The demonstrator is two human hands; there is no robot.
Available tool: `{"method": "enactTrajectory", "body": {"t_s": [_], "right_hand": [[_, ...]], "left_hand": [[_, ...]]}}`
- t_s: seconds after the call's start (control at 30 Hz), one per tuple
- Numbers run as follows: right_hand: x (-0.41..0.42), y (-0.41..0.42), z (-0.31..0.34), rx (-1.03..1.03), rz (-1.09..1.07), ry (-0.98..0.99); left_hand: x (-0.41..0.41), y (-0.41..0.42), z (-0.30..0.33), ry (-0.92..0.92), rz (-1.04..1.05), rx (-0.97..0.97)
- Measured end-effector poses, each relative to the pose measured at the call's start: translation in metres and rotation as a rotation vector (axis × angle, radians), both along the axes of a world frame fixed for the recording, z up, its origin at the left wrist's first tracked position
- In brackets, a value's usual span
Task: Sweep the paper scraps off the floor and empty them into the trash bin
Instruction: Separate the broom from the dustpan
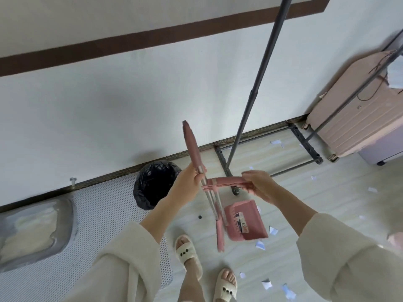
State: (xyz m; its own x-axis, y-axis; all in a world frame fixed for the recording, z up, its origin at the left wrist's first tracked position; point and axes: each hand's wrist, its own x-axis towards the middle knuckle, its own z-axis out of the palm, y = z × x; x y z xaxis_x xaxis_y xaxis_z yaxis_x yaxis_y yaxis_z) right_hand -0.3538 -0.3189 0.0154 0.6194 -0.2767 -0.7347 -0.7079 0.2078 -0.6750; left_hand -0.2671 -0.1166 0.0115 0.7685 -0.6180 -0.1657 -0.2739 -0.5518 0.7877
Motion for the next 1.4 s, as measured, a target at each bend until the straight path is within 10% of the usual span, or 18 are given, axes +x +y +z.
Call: {"method": "enactTrajectory", "body": {"t_s": [0.6, 1.07, 1.3, 1.4], "right_hand": [[-0.031, 0.007, 0.031, -0.179, -0.034, -0.068], [-0.100, -0.042, 0.095, -0.124, -0.068, -0.458], [-0.107, -0.053, 0.101, -0.632, -0.041, -0.483], [-0.115, -0.060, 0.093, -0.653, -0.074, -0.532]], "left_hand": [[-0.042, -0.003, 0.019, -0.354, -0.273, 0.142], [-0.089, -0.111, 0.003, 0.116, -0.153, 0.002], [-0.100, -0.140, 0.003, 0.391, -0.175, -0.040], [-0.099, -0.144, -0.008, -0.046, -0.272, 0.170]]}}
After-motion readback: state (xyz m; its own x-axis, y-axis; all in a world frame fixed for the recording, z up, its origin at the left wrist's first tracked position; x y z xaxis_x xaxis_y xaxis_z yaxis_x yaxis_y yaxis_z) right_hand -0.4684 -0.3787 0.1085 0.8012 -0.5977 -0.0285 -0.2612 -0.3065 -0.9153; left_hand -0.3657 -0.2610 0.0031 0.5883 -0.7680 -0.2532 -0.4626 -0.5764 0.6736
